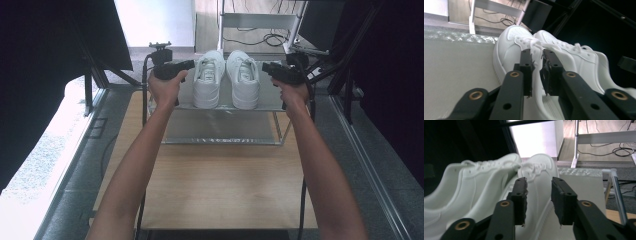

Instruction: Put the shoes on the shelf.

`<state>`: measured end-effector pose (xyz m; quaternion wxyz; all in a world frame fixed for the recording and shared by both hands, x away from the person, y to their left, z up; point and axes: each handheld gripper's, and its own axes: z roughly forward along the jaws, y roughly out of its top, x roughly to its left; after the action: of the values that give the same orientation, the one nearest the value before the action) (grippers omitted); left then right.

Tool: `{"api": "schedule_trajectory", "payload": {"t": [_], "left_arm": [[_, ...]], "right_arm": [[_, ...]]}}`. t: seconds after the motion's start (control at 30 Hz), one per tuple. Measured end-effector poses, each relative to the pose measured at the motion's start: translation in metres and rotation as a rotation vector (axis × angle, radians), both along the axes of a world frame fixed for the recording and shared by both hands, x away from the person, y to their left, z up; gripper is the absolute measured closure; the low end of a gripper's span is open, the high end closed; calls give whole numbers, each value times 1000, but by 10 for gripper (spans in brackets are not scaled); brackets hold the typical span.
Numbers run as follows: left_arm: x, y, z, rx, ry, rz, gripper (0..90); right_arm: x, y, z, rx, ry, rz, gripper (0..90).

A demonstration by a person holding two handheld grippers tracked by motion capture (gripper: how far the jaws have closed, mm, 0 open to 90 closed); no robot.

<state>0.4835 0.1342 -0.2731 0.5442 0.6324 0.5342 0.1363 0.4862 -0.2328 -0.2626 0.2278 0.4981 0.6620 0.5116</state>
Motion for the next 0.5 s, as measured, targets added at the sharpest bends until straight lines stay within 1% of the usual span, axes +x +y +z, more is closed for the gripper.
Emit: {"api": "schedule_trajectory", "payload": {"t": [0.03,0.1,0.13,0.17,0.2,0.27,0.33,0.37,0.4,0.43,0.47,0.5], "left_arm": [[0,0,0,0,0,0,821],[-7,5,-3,10,-4,-19,831],[-11,10,-6,21,0,-28,854],[-11,10,-6,21,0,-28,866],[-14,13,-9,23,7,-36,866],[-18,17,-14,13,12,-52,882],[-23,19,-18,14,16,-68,894],[-26,19,-22,15,19,-80,894],[-31,18,-27,24,24,-94,896],[-31,18,-27,24,24,-94,896],[-34,16,-32,46,30,-107,896],[-35,15,-34,52,31,-108,896]], "right_arm": [[0,0,0,0,0,0,675],[-6,-4,-1,-27,-5,10,724],[-13,-8,-2,-64,-8,27,772],[-13,-8,-2,-64,-8,27,772],[-15,-9,-3,-73,-9,35,794],[-20,-9,-5,-96,-11,54,829],[-25,-9,-9,-130,-12,77,861],[-25,-9,-9,-130,-12,77,861],[-25,-7,-15,-148,-4,92,874],[-25,-5,-18,-157,2,97,879],[-25,-4,-20,-161,7,100,882],[-25,-2,-25,-167,14,104,884]]}}
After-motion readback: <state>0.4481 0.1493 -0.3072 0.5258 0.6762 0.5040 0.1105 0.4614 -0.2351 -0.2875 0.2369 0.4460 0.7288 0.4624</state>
